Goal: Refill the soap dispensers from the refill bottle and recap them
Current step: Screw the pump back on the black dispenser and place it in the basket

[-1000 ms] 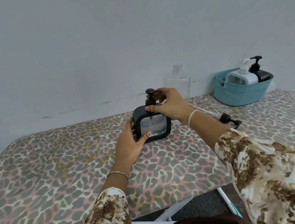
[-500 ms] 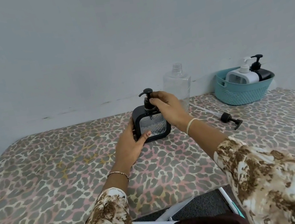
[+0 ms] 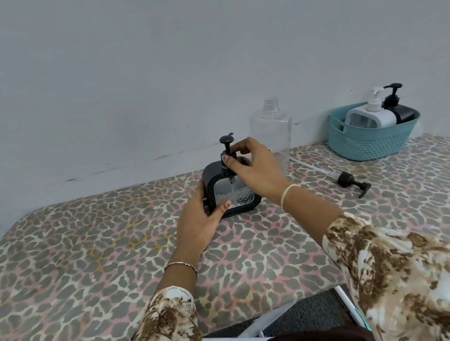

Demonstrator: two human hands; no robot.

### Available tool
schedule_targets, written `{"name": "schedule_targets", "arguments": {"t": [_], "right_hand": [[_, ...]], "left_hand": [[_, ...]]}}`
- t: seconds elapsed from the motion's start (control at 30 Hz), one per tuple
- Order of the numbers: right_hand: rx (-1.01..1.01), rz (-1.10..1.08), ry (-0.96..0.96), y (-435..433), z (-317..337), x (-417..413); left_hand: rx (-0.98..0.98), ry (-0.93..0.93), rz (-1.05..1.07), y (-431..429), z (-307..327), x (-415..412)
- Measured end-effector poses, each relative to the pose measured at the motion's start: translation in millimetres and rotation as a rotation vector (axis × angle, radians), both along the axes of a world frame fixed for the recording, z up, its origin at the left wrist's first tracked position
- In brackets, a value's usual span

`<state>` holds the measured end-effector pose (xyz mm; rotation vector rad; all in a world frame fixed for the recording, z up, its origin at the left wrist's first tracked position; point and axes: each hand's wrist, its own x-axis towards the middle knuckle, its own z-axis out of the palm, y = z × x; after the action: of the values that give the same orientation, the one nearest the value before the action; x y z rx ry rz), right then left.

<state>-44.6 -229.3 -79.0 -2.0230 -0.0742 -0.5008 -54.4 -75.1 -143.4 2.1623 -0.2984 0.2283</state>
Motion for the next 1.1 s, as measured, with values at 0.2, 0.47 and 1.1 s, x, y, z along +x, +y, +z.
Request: {"name": "schedule_targets", "arguments": {"t": [0.2, 0.47, 1.1], "right_hand": [[0.028, 0.034, 0.035, 2.7, 0.7, -1.0], [0.078, -0.009, -0.021, 5.1, -2.7, -4.4], [0.005, 0.051, 0.019, -1.3, -1.0, 2.6]], "left_hand": [[-0.016, 0.005, 0.005, -0.4, 1.3, -1.7], [-0.016, -0.004, 0.004, 0.1, 1.5, -2.0], [-0.001, 0.017, 0.017, -0.5, 0.4, -0.6]]}}
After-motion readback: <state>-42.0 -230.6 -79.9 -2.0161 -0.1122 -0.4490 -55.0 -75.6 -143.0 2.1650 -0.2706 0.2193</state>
